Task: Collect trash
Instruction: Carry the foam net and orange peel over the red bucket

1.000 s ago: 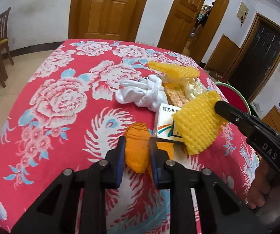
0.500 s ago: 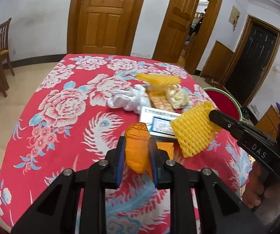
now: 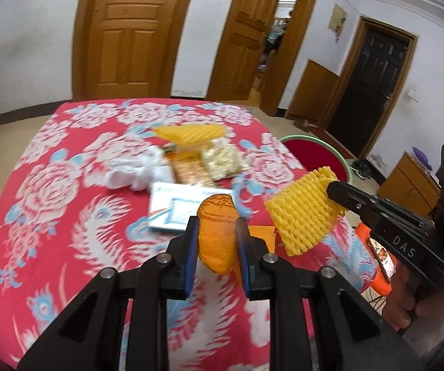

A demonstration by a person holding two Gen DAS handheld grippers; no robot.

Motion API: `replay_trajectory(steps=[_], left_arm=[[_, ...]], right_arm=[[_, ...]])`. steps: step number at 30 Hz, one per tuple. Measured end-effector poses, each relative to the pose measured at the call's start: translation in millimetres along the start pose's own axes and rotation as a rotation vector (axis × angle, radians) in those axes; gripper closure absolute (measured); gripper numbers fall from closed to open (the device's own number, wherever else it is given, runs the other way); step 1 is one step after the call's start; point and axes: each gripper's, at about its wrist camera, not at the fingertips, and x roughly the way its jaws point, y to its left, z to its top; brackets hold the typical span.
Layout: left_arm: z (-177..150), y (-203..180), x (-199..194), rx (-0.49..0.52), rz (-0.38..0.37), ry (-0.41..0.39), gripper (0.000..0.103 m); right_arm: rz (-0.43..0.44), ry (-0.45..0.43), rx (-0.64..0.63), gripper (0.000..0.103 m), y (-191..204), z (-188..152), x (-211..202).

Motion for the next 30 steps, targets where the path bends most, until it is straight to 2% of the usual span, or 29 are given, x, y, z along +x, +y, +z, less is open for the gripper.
replay_trajectory(steps=[16,23,30], left_arm=[[23.6,-64.8,51.4,0.106,-0.123,0.062,0.081],[31.5,-78.9,61.6,0.127,-0.138,0.064,0.081],[41.0,-86.3,73.1,0.130,-0.123,0.057,0.081]], right_arm=[[-0.167,-0.028,0.090,0.094,-68.5,-0.2,-24.2],[-0.214,-0.035,0.136,0.094,-91.8,-2.0,-33.7],[-0.224,-0.043,0.169,0.094,-108.8,1.7,-32.5]])
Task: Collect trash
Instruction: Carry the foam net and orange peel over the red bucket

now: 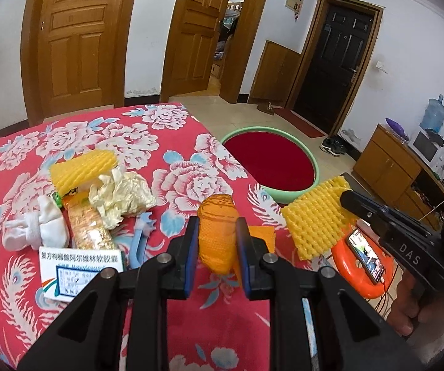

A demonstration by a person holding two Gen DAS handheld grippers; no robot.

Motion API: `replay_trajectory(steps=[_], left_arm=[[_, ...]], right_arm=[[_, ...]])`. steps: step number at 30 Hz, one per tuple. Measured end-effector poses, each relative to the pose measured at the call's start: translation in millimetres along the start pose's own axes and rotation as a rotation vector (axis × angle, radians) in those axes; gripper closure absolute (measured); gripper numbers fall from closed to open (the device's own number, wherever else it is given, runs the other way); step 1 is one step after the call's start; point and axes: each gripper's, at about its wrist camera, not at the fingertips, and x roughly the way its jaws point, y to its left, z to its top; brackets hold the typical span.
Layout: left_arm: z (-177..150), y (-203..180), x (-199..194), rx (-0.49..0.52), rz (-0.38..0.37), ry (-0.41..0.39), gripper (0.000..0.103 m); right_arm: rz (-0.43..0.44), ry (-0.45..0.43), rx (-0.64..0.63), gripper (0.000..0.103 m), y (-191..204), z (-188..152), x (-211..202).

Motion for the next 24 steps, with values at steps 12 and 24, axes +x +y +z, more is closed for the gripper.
replay_trajectory(steps=[12,24], left_arm=[[30.0,-8.8,23.0,0.013,0.009,0.010,0.081],[61.4,-33.4,75.3,0.052,0.003,0.047,0.081]], right_arm=[[-0.035,-0.049,0.018,0.094,-22.0,27.5,7.4],[-0.091,-0.033,0.031,0.094,-55.1,53.1,44.0]])
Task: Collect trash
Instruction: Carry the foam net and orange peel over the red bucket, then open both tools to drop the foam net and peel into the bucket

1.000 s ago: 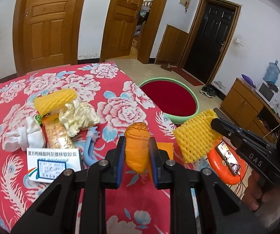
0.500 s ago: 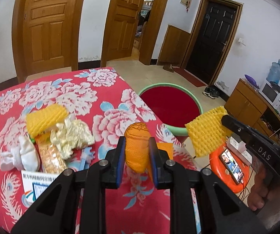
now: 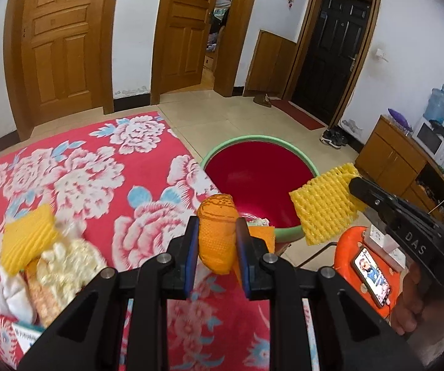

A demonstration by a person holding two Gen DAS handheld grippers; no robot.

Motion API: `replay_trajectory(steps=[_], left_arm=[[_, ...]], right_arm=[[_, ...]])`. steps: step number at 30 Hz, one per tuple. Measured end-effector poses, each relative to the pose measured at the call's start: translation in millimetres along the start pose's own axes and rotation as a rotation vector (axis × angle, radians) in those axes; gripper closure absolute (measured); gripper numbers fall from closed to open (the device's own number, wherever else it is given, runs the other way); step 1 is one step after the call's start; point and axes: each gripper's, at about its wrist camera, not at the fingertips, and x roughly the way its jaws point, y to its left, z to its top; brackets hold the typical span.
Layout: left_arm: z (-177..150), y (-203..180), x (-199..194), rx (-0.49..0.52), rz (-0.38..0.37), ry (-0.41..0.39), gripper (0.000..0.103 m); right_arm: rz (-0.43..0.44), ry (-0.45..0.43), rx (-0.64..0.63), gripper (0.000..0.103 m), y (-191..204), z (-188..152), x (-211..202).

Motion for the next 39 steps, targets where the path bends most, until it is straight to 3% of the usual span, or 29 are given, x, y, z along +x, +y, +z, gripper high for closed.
replay_trajectory(steps=[4,10,16,20,27,28,29,31,39], left_arm=[[12.6,-3.8,24.5,-0.010,-0.029,0.025,0.081],[34.0,1.2,60.9,-0.036,0.001,0.040,0.081],[48.0,-11.3,91.8,0.040,0.061,0.032,0.081],[58.1,-15.1,114.1,0.073,0.025,0.033,0.080],[71.9,-14.2,127.6,0.078,0.019,0.040,0.079],[72.7,-15.9,127.9,0.082,0.013,0.040,0.076],[73.2,-16.6,127.9,0.086,0.004,0.034,0.065],[73.7,-16.7,127.6,0.099,0.001,0.019,0.047],[69.4,-18.8,120.6,0.108,0.016,0.015,0.045]], right_arm=[[-0.029,0.015,-0.005,0.094,-10.2,7.1,19.6],[-0.072,0.026,0.025,0.094,-30.7,15.1,49.0],[-0.145,0.026,0.004,0.094,-40.1,21.5,79.2],[-0.209,0.040,-0.017,0.094,-46.2,21.4,103.4],[-0.209,0.050,-0.018,0.092,-50.3,20.3,113.4],[-0.214,0.048,-0.014,0.088,-50.2,20.6,112.8],[-0.217,0.050,-0.009,0.084,-50.3,21.2,112.4],[-0.208,0.056,-0.007,0.062,-49.3,21.9,111.1],[-0.195,0.056,0.013,0.056,-45.9,22.3,100.7]])
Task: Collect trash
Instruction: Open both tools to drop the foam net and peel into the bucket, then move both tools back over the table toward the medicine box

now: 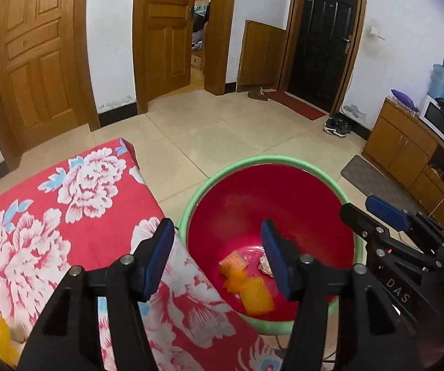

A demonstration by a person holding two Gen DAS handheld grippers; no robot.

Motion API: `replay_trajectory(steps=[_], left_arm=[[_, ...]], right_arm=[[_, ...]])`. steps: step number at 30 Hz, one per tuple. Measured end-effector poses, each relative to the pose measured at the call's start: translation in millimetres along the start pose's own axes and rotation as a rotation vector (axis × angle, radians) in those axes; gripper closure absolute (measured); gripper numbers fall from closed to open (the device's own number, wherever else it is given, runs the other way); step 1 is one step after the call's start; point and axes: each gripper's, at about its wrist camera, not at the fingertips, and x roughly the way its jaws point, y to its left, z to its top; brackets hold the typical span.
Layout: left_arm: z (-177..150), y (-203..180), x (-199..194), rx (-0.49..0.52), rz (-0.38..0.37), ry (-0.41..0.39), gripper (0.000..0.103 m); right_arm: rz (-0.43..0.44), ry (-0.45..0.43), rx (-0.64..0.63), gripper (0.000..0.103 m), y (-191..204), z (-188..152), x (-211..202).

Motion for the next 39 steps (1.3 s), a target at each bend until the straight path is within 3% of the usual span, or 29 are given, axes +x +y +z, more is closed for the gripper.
replay_trajectory(steps=[15,25,27,30,39], left_arm=[[-31.1,-11.2,-44.5,0.025,0.042,0.020,0.045],[-72.2,-3.9,-91.3,-0.045,0.029,0.041,0.044],[-83.2,1.3,-101.2,-0.066,0.028,0.040,0.042],[-96.3,6.5,-112.6,-0.085,0.058,0.043,0.029],[-123.5,14.8,-143.1,-0.102,0.128,-0.013,0.020]], right_arm=[[0.015,0.012,-0.001,0.055,10.5,-16.8,-37.1],[0.049,0.007,-0.020,0.047,21.9,-39.2,-76.7],[0.065,0.009,-0.020,0.046,25.0,-46.5,-86.2],[0.097,0.022,-0.007,0.046,29.0,-57.9,-96.0],[0.158,0.051,-0.020,0.045,50.2,-88.4,-119.1]])
